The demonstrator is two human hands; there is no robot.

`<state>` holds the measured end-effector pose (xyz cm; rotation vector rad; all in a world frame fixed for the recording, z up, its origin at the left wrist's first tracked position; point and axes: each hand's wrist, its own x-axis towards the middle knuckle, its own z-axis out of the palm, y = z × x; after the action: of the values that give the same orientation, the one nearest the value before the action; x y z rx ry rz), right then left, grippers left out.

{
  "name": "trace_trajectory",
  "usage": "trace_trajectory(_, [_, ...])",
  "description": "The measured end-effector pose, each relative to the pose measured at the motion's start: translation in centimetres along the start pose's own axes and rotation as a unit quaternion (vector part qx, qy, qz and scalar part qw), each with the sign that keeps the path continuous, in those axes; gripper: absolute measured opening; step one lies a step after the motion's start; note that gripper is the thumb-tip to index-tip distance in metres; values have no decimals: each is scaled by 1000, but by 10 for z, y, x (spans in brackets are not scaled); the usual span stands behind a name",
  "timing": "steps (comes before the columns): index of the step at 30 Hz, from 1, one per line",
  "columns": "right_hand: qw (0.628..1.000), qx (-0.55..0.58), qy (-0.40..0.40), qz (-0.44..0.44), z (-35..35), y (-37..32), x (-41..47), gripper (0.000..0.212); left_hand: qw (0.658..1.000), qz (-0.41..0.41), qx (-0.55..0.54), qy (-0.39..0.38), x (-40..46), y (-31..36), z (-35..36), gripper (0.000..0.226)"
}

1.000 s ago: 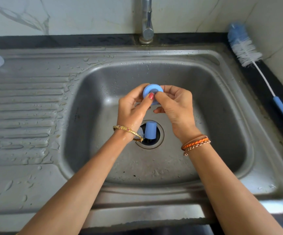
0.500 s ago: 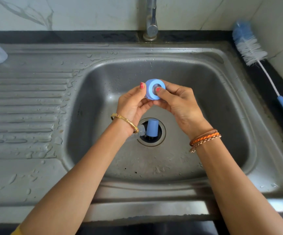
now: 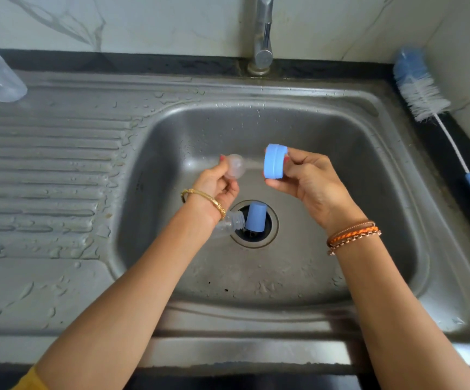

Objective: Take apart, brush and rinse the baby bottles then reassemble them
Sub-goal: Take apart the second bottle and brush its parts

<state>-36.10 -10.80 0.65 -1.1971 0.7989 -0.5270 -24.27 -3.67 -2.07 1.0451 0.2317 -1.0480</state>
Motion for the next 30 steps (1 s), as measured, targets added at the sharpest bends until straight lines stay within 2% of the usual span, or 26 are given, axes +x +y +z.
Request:
trace_trajectory(2, [991, -131, 32, -15, -5, 7, 4, 20, 999, 21, 24, 26, 4, 3, -1, 16])
trace_trajectory(3, [967, -250, 50, -19, -9, 12, 8, 19, 998, 21, 54, 27, 4, 1, -1, 15])
trace_trajectory(5, [865, -500, 37, 5, -13, 26, 14, 20, 993, -9, 118, 27, 4, -5, -1, 13])
trace_trajectory(6, [811, -583, 6, 38, -13, 32, 14, 22, 990, -29, 139, 25, 4, -7, -2, 13])
trace_trajectory(7, [769, -634, -35, 73, -12, 39, 13, 24, 987, -47, 154, 23, 5, -8, -3, 16])
trace_trajectory(9, [724, -666, -117, 136, -9, 52, 12, 30, 983, -60, 170, 15, 6, -8, -6, 18])
trace_trajectory(13, [713, -653, -177, 187, -10, 71, 12, 43, 986, -46, 162, -20, 3, -10, -4, 5])
trace_trajectory(16, [711, -645, -199, 197, -15, 84, 10, 44, 985, -43, 158, -53, 1, -12, -3, 21])
trace_trajectory(21, [718, -622, -218, 222, -15, 95, 11, 42, 991, -67, 107, -52, -6, -9, 2, 22])
trace_trajectory(25, [684, -656, -243, 206, -17, 94, 10, 41, 989, -60, 124, -53, -10, -10, 4, 16])
trace_trajectory(28, [671, -686, -211, 187, -22, 84, 16, 45, 985, -29, 157, -67, -10, -12, 4, 8])
trace_trajectory(29, [685, -689, -166, 166, -25, 77, 18, 43, 981, -13, 178, -72, -11, -12, 4, 9])
trace_trajectory(30, [719, -674, -101, 137, -27, 68, 19, 40, 977, 5, 196, -77, -12, -12, 4, 10])
